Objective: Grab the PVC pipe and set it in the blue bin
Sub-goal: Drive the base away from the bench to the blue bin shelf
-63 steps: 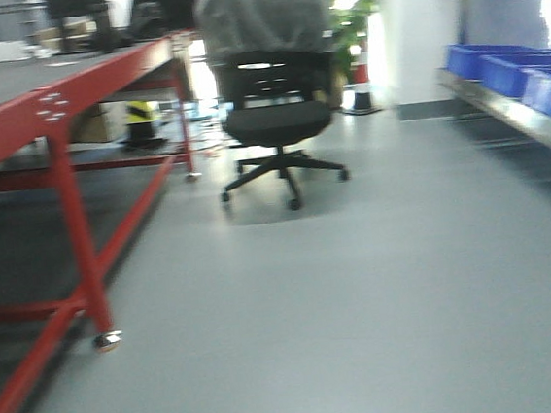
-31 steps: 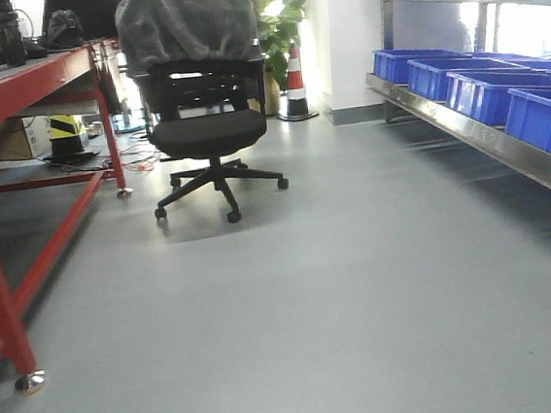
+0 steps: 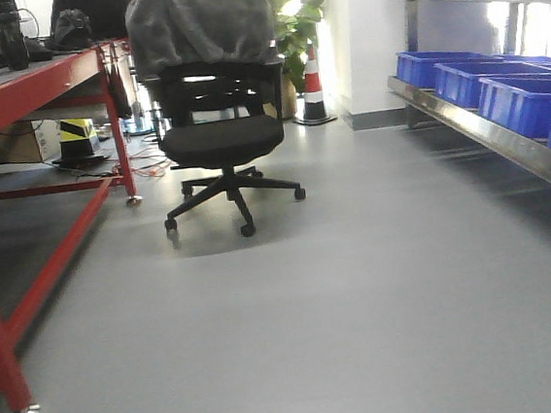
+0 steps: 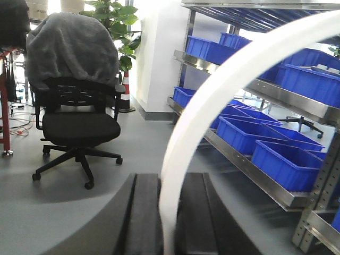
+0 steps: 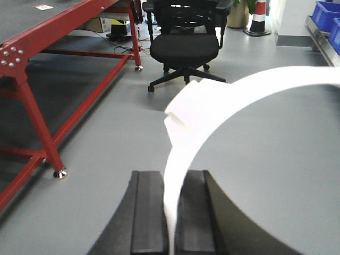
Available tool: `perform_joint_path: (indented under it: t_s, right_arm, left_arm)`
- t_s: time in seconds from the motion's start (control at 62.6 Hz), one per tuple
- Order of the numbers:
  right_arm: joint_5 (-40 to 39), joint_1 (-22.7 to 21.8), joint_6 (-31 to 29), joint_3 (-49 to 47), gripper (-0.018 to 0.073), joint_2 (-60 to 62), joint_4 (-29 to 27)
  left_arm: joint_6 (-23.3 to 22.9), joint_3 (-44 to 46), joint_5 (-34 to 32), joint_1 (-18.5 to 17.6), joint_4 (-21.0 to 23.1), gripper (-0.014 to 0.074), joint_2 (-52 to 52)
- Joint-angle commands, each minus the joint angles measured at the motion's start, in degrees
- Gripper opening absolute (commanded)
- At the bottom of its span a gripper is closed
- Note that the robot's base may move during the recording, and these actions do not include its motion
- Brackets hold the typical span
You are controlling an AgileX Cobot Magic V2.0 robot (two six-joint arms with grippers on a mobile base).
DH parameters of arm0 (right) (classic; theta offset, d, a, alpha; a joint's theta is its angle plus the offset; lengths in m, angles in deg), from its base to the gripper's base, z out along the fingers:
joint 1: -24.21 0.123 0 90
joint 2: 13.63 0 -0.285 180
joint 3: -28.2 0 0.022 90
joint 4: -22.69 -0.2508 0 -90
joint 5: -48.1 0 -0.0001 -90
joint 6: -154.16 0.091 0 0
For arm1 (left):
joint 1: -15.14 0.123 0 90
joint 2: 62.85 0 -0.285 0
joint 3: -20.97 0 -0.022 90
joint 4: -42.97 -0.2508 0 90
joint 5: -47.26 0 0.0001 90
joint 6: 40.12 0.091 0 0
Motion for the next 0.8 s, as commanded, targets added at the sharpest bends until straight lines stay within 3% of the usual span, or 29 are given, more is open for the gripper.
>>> perform_joint_path:
  t_s: [0.0,0.783]
  right_arm:
    - [-1.65,0.03,-0.39,-0.49,-0.016,0.25,0.14]
    - [-1.65,0.03,-0.39,-0.49,-0.016,0.25,0.14]
  left_arm:
    - [-0.27,0.21,-1.24,-0.43,0.08,-0.0111,0.12]
    - [-0.27,0.21,-1.24,-0.43,0.08,-0.0111,0.12]
